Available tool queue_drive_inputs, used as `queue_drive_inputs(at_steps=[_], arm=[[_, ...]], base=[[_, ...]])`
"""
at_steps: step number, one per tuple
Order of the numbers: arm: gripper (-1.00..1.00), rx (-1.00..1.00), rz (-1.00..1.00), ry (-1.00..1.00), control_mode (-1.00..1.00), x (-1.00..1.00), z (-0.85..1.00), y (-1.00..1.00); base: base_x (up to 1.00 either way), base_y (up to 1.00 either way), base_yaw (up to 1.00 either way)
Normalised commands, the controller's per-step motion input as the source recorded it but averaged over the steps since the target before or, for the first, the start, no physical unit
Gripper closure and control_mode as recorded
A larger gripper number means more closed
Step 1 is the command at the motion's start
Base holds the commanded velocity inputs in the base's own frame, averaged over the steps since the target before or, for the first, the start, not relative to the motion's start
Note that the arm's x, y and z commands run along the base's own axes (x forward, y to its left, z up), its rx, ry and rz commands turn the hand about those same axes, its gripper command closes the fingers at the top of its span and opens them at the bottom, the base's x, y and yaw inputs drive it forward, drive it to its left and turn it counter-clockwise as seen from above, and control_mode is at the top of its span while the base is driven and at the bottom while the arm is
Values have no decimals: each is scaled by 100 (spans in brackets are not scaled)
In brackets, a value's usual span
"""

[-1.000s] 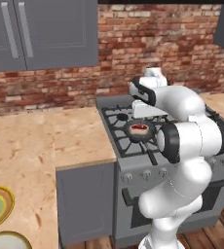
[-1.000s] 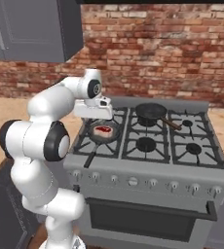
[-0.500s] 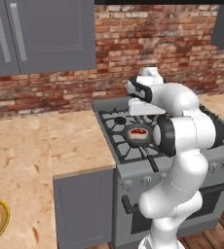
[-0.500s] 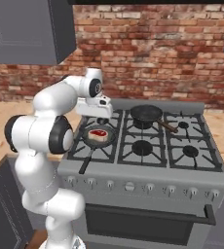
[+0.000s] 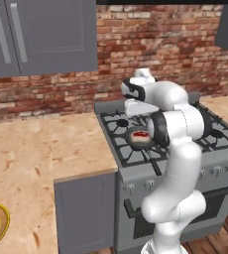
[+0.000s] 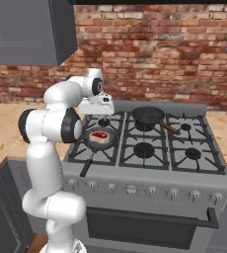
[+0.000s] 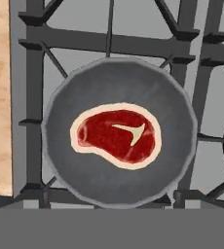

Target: Place one of the steaks on the plate and the other in the bowl. Then place the bowl in the fridge.

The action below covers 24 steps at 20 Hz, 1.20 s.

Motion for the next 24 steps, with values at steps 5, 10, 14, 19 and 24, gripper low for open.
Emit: queue_drive_inputs(at_steps=[5, 10, 14, 19, 24], arm=[[-100, 6, 74, 0, -100, 18, -44, -9], [-100, 14, 87, 0, -100, -12, -13, 0], [-100, 23, 67, 2, -100, -1, -15, 13], [-100, 31, 74, 14, -100, -14, -22, -10], [-100, 3, 90, 6, -100, 3, -50, 0]], base=[[0, 0, 0], [0, 0, 0], [0, 0, 0], [0, 0, 0], [0, 0, 0]])
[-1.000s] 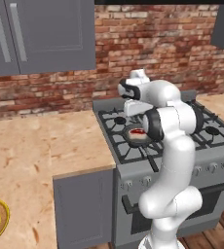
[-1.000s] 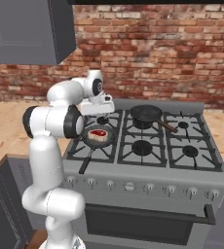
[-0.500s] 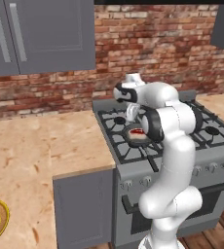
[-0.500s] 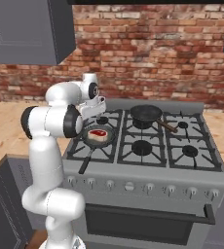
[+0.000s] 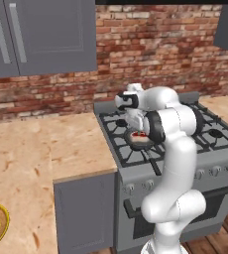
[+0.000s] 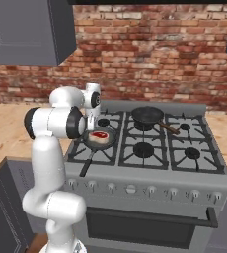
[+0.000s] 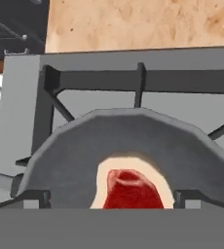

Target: Place one of the steaks on the plate and the other in the bowl. Then place the bowl in the fridge.

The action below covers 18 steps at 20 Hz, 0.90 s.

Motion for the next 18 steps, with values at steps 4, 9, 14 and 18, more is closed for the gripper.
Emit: queue_drive_inputs(at_steps=[4, 9, 14, 18], arm=[[-100, 0, 58, -15, -100, 15, -23, 1], [-100, 4, 1, -2, -100, 2, -1, 0], [-100, 0, -11, 3, -100, -9, -4, 10], [-100, 0, -26, 11, -100, 0, -16, 0]], base=[[0, 0, 0], [0, 0, 0], [0, 0, 0], [0, 0, 0]])
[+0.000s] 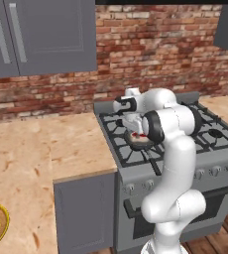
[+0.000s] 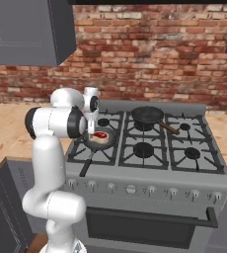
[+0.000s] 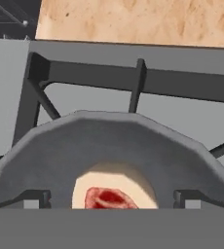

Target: Place one of the steaks on the plate and the other in the bowl. Then place the bowl in the fridge.

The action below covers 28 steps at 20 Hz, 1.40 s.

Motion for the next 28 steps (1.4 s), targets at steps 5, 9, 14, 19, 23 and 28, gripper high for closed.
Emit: queue_drive_inputs(at_steps=[5, 9, 14, 19, 23, 28], arm=[[-100, 0, -7, 0, -100, 16, -11, 6], [-100, 0, 0, -1, -100, 5, -2, 0], [-100, 0, -1, 0, -100, -23, -4, 0], [-100, 0, -4, -14, -100, -58, -28, -5], [-100, 4, 0, -21, -100, -33, -13, -2], [100, 6, 0, -22, -100, -15, 0, 0]], base=[[0, 0, 0], [0, 0, 0], [0, 0, 0], [0, 0, 0], [0, 0, 0], [0, 0, 0]])
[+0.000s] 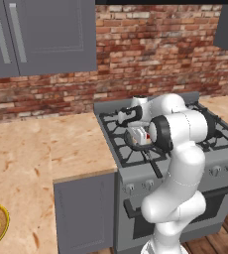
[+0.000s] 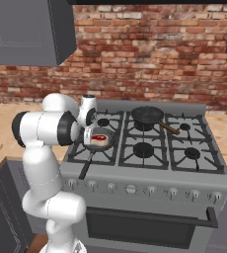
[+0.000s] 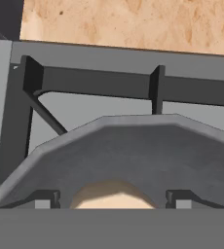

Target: Place one of the steaks on the plate and the other in the bowl. Then place the bowl in the fridge.

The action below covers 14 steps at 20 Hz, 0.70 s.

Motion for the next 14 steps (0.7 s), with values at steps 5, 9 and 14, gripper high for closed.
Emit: queue_drive_inputs(at_steps=[5, 9, 14], arm=[[100, -6, 3, -4, -100, 0, 21, 1], [100, -25, 3, 10, -100, 5, 69, 8], [100, -3, 0, 28, -100, -1, 100, 0]], base=[[0, 0, 0], [0, 0, 0], [0, 0, 0]])
